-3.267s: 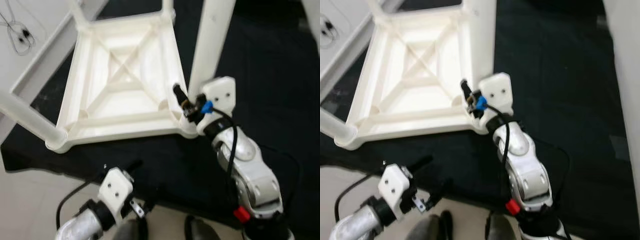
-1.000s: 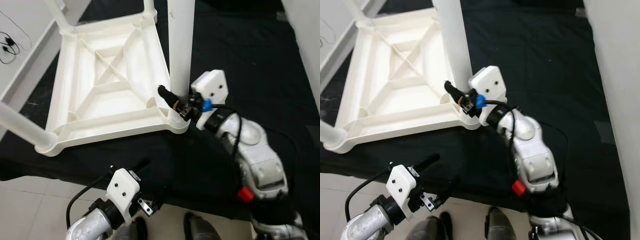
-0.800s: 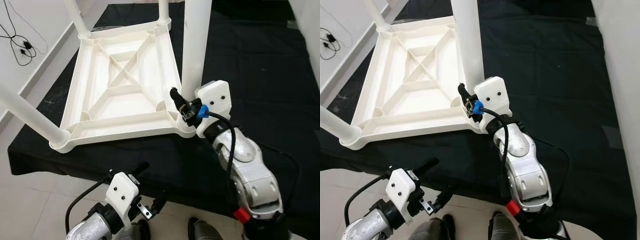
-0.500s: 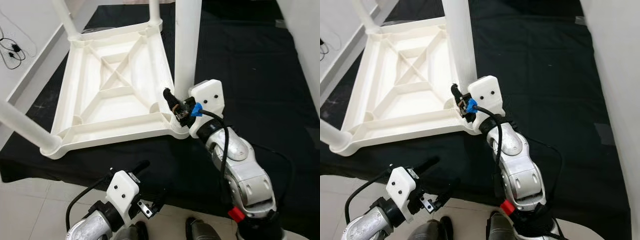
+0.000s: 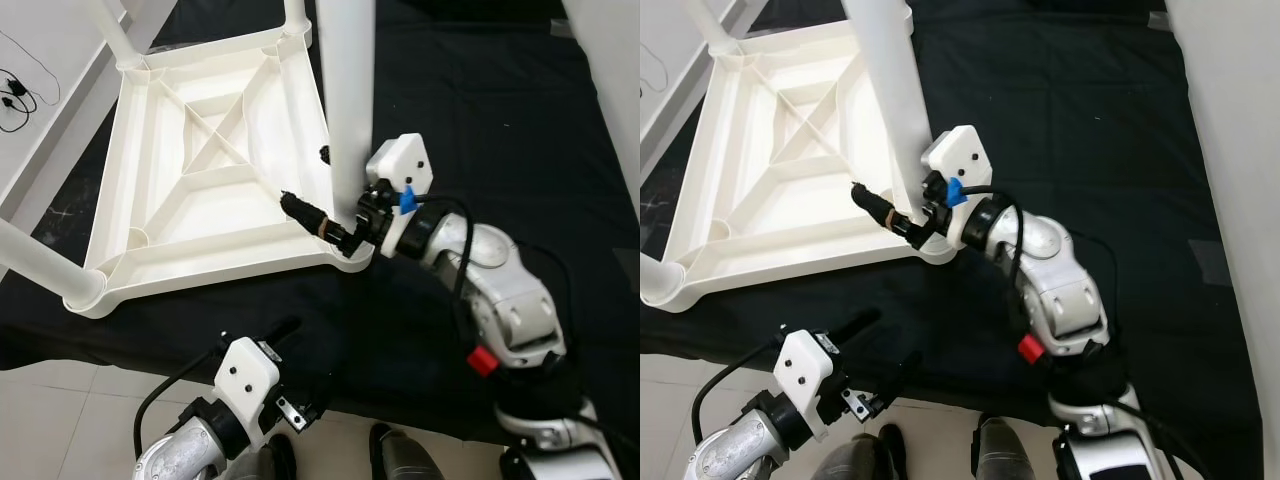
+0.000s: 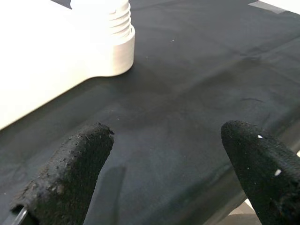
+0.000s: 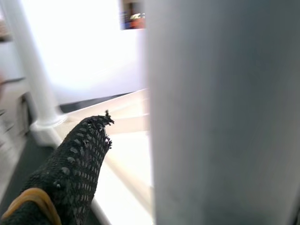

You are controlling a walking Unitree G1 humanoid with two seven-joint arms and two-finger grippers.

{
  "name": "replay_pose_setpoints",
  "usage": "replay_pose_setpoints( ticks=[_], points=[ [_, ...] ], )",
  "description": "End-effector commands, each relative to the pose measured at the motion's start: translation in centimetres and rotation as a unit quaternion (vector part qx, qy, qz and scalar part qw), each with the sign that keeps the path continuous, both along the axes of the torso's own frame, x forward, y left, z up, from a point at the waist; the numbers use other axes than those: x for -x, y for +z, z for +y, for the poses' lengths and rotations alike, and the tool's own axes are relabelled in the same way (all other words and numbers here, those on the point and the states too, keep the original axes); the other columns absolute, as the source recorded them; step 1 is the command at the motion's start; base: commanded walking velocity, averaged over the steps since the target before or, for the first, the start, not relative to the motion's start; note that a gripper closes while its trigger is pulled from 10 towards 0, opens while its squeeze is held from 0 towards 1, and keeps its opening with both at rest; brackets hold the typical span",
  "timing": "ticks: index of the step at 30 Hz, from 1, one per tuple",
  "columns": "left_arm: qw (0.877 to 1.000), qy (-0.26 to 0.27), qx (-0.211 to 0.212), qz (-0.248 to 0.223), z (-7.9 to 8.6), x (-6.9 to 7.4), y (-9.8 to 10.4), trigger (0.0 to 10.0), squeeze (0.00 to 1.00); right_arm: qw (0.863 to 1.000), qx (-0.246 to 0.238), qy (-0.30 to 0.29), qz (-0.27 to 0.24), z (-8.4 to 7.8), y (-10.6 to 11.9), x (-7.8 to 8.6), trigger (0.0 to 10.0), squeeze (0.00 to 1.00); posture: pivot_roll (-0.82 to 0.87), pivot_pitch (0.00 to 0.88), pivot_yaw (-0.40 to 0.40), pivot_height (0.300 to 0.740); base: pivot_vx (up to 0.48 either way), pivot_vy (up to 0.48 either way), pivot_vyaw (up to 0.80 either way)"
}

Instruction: Building children table

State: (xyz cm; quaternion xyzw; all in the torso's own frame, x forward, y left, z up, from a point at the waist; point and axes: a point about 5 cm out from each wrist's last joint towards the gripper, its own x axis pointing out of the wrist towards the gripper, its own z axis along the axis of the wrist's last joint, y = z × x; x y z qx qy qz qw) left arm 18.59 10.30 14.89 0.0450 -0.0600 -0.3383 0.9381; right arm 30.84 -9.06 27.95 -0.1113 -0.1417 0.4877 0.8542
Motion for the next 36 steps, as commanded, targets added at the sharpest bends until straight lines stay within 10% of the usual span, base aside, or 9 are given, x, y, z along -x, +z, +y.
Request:
replay_pose_setpoints(
  ticks=[1, 6, 7, 8, 24, 27, 28, 30, 36],
  points=[
    [1.000, 0.002, -0.004, 0.014, 0.0, 0.2, -0.7, 10.0, 0.00, 0.999, -0.002, 0.045, -0.008, 0.3, 0.4, 0.0, 10.0, 0.00, 0.00, 0.294, 0.052, 0.740, 0.000, 0.000, 0.00],
    [1.000, 0.002, -0.002, 0.012, -0.1, 0.2, -0.6, 10.0, 0.00, 0.995, 0.016, 0.092, -0.027, -0.9, 1.9, -1.0, 10.0, 0.00, 0.01, 0.294, 0.046, 0.740, 0.000, 0.000, 0.00],
    [1.000, 0.003, -0.002, 0.011, -0.1, 0.1, -0.6, 10.0, 0.00, 0.994, 0.014, 0.109, -0.026, -1.1, 2.3, -1.1, 7.3, 0.00, 0.01, 0.294, 0.047, 0.740, 0.000, 0.000, 0.00],
    [1.000, 0.003, -0.002, 0.010, -0.1, 0.1, -0.6, 10.0, 0.00, 0.992, 0.012, 0.127, -0.022, -1.3, 2.5, -1.3, 0.0, 0.00, 0.01, 0.293, 0.044, 0.740, 0.000, 0.000, 0.00],
    [1.000, 0.003, 0.001, 0.012, -0.1, 0.4, -0.7, 10.0, 0.00, 0.985, 0.084, 0.149, -0.001, -3.5, 0.2, -1.5, 0.0, 0.00, -0.01, 0.302, 0.035, 0.740, 0.000, 0.000, 0.00],
    [1.000, 0.005, 0.002, 0.014, 0.0, 0.6, -0.7, 10.0, 0.00, 0.995, 0.061, -0.051, 0.065, -2.7, -3.1, -2.2, 0.0, 0.00, -0.01, 0.309, 0.022, 0.740, 0.000, 0.000, 0.00],
    [1.000, 0.006, 0.002, 0.014, 0.1, 0.6, -0.7, 10.0, 0.00, 0.968, 0.062, -0.227, 0.091, -3.2, -5.2, -2.6, 0.0, 0.00, -0.01, 0.311, 0.024, 0.740, 0.000, 0.000, 0.00],
    [1.000, 0.007, 0.002, 0.015, 0.3, 0.7, -0.7, 10.0, 0.00, 0.937, 0.062, -0.328, 0.102, -3.7, -6.9, -1.6, 0.0, 0.00, -0.02, 0.320, 0.022, 0.740, 0.000, 0.000, 0.00],
    [1.000, 0.001, 0.003, 0.020, 0.6, 0.8, -0.7, 10.0, 0.00, 0.942, 0.023, -0.280, 0.183, 0.5, -10.0, 2.9, 0.0, 0.00, -0.01, 0.332, 0.059, 0.740, 0.000, 0.000, 0.00]
  ],
)
